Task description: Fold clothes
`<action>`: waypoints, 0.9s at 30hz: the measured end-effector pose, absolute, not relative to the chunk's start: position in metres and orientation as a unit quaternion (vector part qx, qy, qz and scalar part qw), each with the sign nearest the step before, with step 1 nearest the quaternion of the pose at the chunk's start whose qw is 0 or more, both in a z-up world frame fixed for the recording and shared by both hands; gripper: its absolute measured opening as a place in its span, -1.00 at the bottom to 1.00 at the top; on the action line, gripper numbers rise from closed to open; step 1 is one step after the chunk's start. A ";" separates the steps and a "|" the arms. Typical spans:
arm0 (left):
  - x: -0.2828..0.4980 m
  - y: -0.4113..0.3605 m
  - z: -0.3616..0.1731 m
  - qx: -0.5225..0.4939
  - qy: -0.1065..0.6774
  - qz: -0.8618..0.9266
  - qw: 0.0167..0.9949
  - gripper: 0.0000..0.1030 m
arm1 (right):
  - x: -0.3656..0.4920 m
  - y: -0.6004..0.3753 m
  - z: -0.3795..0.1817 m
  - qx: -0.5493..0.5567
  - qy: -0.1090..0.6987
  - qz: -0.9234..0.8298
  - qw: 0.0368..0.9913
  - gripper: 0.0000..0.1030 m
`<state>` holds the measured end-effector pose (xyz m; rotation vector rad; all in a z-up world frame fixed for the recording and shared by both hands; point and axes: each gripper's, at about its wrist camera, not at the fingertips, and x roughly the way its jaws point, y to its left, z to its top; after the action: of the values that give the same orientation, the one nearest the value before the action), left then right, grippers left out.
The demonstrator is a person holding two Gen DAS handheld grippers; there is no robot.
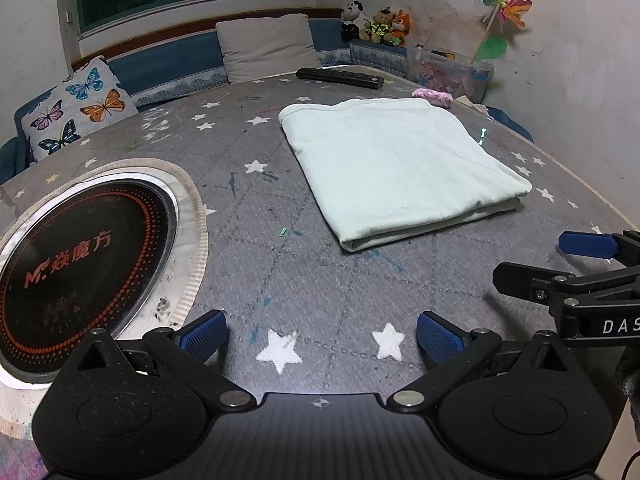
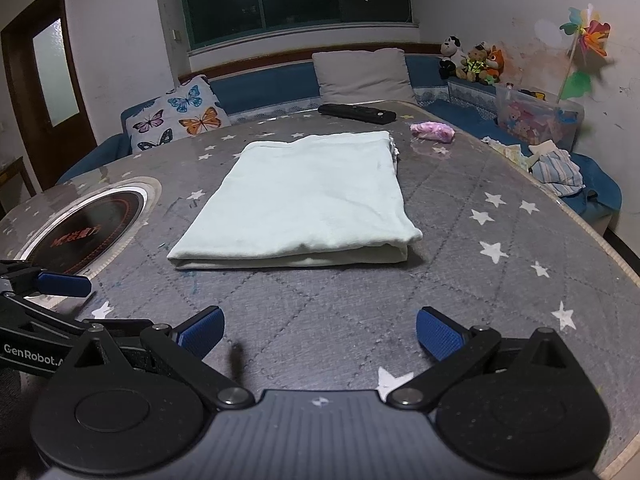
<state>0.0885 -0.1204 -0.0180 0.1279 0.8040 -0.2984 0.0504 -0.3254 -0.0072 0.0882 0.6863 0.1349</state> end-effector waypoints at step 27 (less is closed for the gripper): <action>0.101 -0.122 -0.015 0.062 0.386 -0.146 0.909 1.00 | 0.063 -0.324 -0.006 0.041 0.340 0.064 0.937 1.00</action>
<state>0.1010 -0.1218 -0.0148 0.1280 0.7962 -0.3012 0.0630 -0.3244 -0.0062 0.0839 0.6953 0.1301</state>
